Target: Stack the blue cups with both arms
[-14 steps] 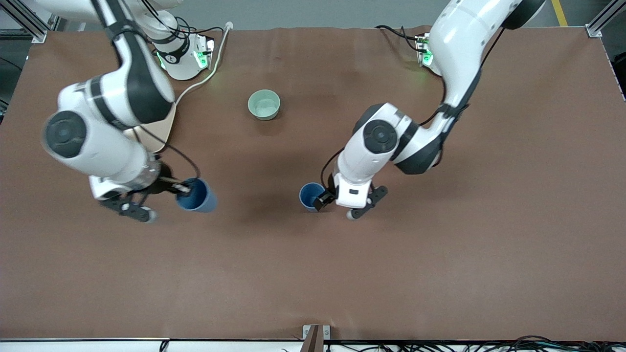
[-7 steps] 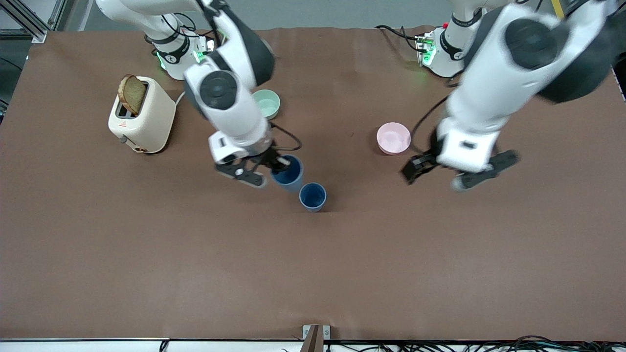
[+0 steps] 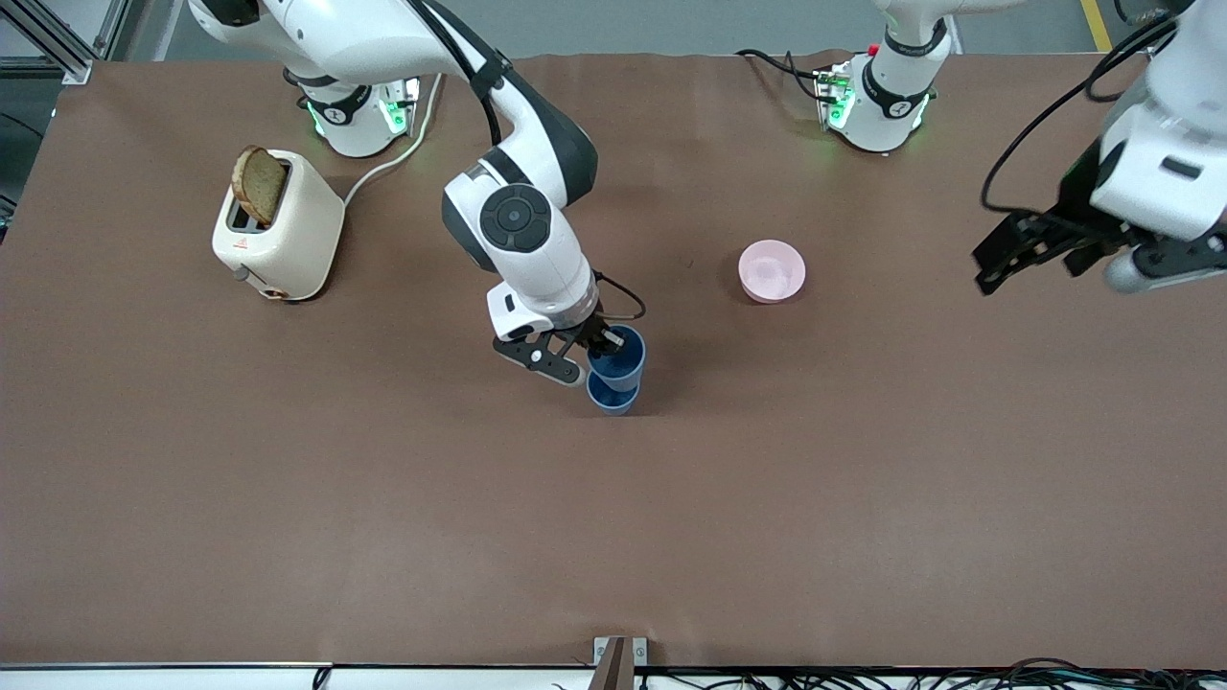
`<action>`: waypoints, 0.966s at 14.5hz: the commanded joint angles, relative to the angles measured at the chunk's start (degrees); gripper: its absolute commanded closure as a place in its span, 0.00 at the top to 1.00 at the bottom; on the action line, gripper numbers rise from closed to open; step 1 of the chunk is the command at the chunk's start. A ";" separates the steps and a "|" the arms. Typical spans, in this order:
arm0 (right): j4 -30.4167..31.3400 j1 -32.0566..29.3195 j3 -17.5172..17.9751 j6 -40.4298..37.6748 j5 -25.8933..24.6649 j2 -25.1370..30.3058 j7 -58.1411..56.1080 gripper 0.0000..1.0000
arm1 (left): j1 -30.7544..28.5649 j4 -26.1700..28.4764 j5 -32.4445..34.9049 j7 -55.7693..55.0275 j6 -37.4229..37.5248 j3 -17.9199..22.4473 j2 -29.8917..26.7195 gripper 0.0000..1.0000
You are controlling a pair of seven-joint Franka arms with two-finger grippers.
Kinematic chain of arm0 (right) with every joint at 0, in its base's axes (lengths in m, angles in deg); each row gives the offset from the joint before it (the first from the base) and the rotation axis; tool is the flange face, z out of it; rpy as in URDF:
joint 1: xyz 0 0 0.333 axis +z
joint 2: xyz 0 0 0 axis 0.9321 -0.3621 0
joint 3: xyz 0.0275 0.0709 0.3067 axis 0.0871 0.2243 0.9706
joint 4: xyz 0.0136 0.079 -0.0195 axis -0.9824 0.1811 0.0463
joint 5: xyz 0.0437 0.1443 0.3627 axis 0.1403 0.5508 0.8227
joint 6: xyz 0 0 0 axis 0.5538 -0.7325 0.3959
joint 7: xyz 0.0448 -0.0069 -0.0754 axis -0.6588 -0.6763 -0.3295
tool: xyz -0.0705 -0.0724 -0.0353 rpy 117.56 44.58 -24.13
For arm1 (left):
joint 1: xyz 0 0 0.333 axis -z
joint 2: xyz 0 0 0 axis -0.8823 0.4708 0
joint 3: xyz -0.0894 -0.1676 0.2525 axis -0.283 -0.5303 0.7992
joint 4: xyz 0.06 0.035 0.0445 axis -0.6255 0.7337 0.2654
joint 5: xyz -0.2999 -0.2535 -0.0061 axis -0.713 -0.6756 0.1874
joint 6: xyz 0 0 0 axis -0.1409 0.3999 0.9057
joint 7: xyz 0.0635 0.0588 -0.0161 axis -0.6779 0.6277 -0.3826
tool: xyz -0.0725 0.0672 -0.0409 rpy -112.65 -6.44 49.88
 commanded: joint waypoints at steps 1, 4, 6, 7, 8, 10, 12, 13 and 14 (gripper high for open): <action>-1.02 -0.07 0.25 -0.20 -0.13 0.08 0.41 0.01 | 0.53 3.03 -0.57 7.95 2.44 3.40 -4.21 1.00; -0.94 -0.34 0.33 -0.46 -0.47 0.08 -0.03 0.01 | 5.54 5.75 -1.80 13.14 4.91 10.45 -6.41 1.00; -0.50 -0.16 0.25 -0.55 -1.00 -0.09 -0.12 0.01 | 5.55 8.21 -2.77 14.30 4.92 11.78 -8.26 1.00; -0.50 -0.08 0.25 -0.64 -1.27 -0.61 -0.30 0.01 | 5.29 8.57 -2.77 14.39 4.92 11.44 -8.44 1.00; -0.50 0.01 0.25 -0.73 -1.62 -0.79 -0.30 0.01 | 5.20 8.58 -2.86 14.82 4.92 11.43 -8.36 1.00; -0.41 0.10 0.25 -0.64 -2.32 -1.06 -0.21 0.01 | 5.29 8.75 -2.77 15.09 5.00 11.43 -8.35 1.00; -0.50 0.10 0.25 -0.64 -2.32 -1.67 -0.21 0.01 | 5.29 8.75 -2.86 15.44 5.00 11.43 -8.18 1.00; -0.50 0.19 0.25 -0.64 -2.32 -1.67 -0.21 0.01 | 5.29 8.75 -2.77 15.53 5.00 11.43 -8.18 1.00; -0.41 0.19 0.25 -0.64 -2.32 -1.76 -0.12 0.02 | 5.20 8.75 -2.77 15.53 5.00 11.61 -8.18 1.00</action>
